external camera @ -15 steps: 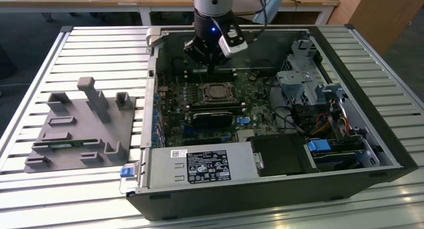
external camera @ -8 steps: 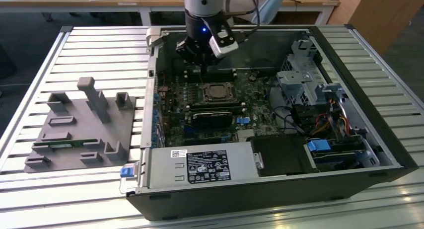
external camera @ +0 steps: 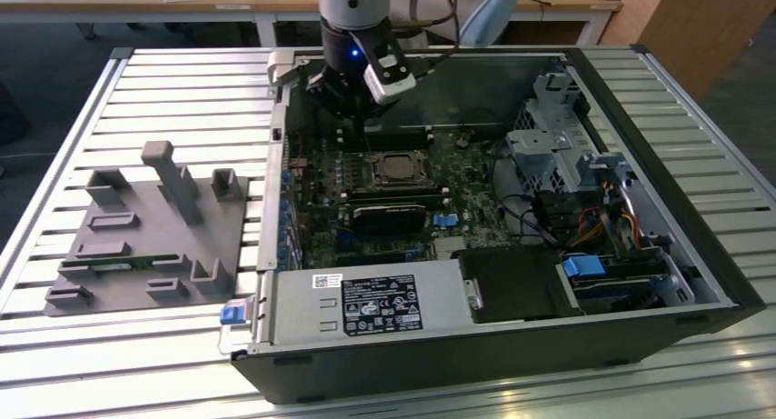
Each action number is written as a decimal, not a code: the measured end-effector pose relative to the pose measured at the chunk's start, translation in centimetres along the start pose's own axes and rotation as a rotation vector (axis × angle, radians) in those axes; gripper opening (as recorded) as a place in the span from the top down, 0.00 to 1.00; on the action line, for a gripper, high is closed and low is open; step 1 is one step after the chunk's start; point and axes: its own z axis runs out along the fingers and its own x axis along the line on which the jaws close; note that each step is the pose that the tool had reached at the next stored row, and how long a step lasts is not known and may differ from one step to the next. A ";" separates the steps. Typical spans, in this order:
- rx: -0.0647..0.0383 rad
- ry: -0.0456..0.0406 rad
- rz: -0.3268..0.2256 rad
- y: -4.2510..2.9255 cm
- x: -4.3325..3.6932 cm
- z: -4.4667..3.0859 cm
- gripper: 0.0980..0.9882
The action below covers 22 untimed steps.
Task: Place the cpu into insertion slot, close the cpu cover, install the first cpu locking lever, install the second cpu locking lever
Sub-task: 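Install the first cpu locking lever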
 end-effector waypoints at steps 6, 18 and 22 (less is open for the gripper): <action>0.000 0.0006 -0.018 1.33 0.47 0.44 0.99; 0.000 0.0007 -0.020 1.52 -1.39 0.56 0.99; 0.000 0.0007 -0.020 1.53 -1.45 0.60 0.99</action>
